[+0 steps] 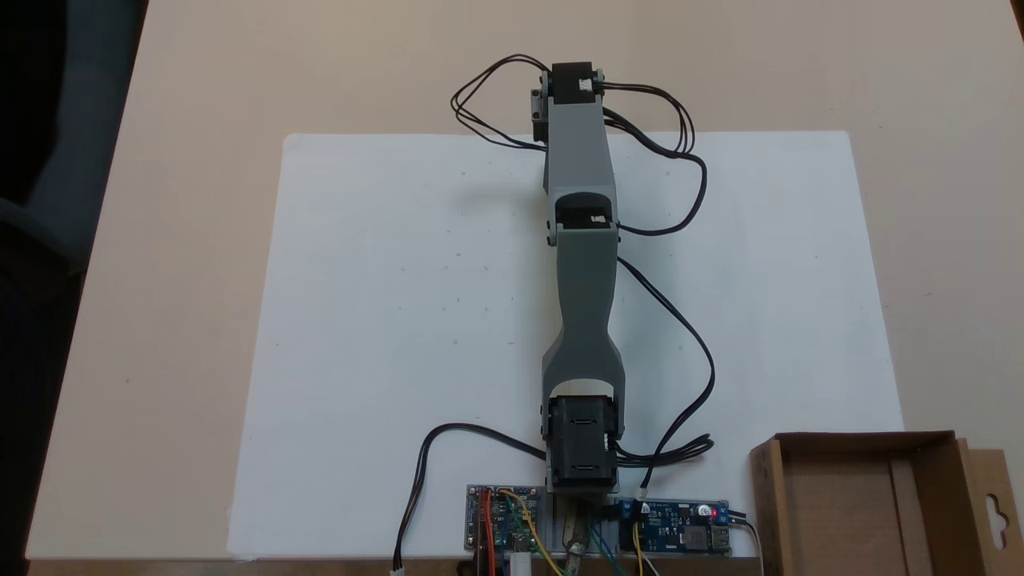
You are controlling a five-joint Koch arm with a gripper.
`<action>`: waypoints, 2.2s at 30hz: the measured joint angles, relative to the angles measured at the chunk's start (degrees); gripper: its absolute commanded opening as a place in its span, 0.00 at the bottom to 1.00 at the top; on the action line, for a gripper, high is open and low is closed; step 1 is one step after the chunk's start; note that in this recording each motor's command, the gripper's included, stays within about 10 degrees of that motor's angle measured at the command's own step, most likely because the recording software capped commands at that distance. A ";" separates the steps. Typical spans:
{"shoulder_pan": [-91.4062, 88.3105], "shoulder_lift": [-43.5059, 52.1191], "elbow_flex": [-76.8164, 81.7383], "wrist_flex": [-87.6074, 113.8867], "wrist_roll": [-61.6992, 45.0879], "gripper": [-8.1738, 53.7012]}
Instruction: Grasp a green dice and put it in the bin.
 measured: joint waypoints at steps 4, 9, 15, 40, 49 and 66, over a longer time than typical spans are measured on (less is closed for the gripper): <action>1.05 0.79 0.09 0.00 0.00 0.33; 4.57 9.05 0.00 0.97 0.00 0.33; 20.48 26.37 0.09 1.32 0.09 0.33; 81.04 32.43 0.09 1.93 -5.80 0.33; 95.01 28.83 3.96 3.08 -15.29 0.33; 101.87 25.49 17.14 -1.23 -25.66 0.68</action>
